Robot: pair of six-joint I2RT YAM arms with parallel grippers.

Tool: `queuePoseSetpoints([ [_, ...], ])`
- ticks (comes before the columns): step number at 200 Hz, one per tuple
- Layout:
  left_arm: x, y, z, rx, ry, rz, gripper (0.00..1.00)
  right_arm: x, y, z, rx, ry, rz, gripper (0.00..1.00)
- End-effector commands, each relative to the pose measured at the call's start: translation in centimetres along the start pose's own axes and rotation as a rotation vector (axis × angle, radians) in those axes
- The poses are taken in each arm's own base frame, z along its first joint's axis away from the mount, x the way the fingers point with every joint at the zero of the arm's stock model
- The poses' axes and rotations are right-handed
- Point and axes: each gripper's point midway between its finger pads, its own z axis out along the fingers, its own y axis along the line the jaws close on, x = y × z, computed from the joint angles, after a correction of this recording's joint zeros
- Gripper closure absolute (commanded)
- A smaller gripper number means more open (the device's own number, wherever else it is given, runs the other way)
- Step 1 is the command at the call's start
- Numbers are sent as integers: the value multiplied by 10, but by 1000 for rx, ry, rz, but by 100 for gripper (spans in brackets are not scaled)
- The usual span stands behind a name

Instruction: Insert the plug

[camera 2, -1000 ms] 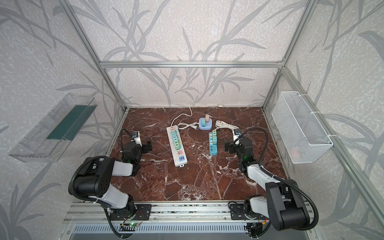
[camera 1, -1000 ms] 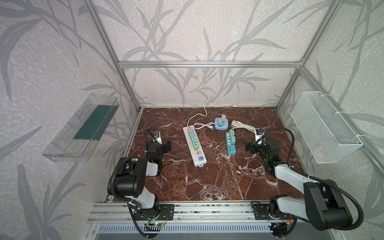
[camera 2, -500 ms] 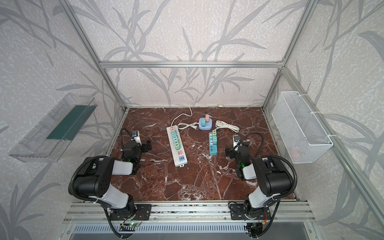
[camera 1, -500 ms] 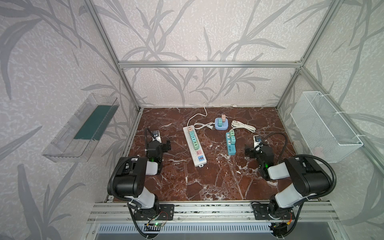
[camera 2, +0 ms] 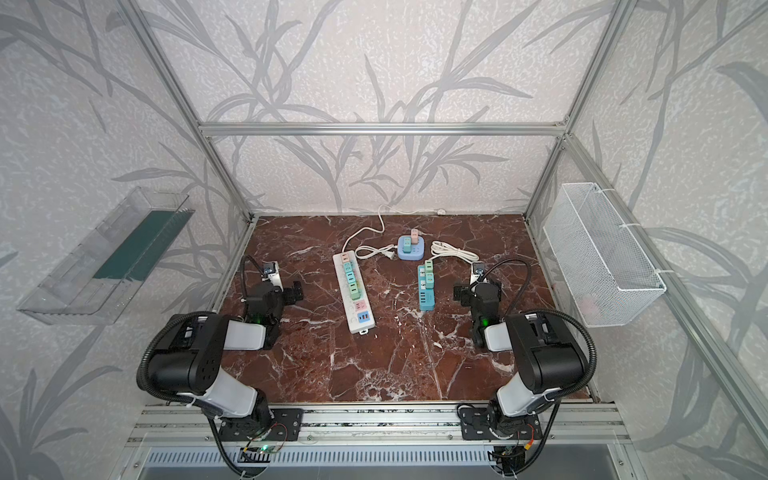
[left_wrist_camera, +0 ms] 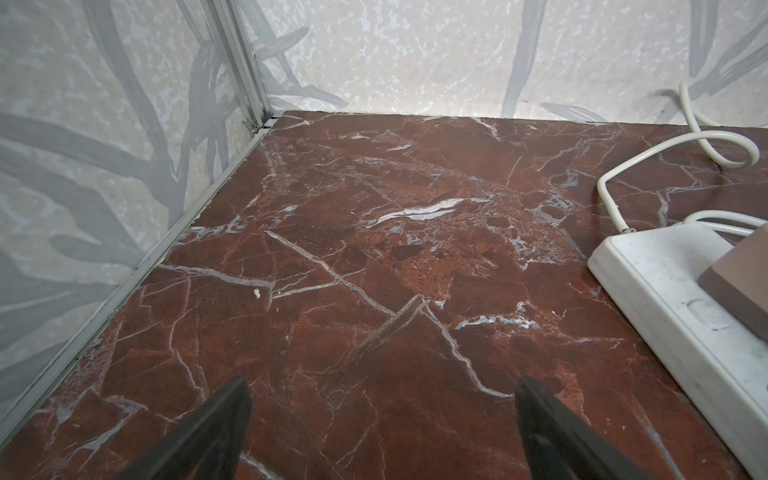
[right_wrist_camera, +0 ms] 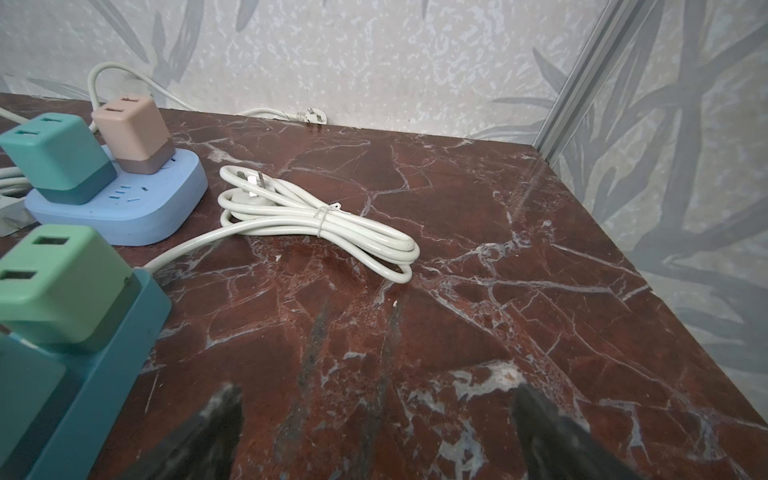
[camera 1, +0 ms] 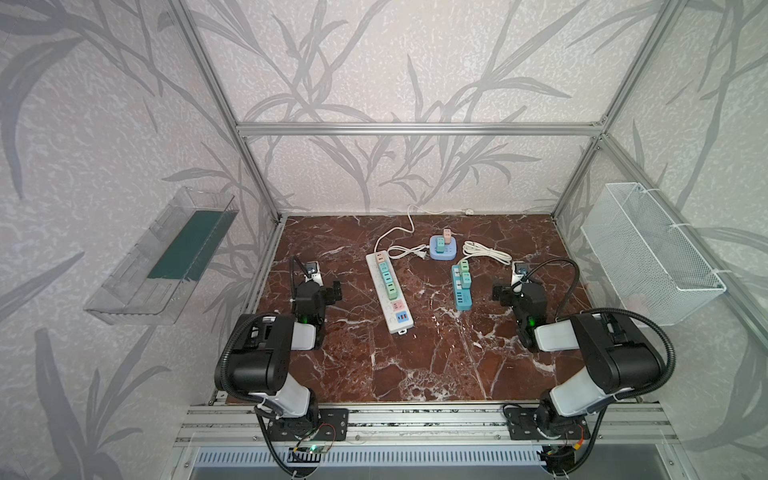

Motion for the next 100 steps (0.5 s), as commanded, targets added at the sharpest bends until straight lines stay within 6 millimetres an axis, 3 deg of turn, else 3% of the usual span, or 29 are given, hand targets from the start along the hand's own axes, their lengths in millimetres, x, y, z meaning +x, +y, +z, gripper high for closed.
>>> queuePoseSetpoints([
  [1,-11,3,1,-15,-28,-5,1,-8,-6,-1,24,-28,15,1],
  [100,-11,3,1,-15,-28,-4,1,-9,-2,0,12,-29,3,1],
])
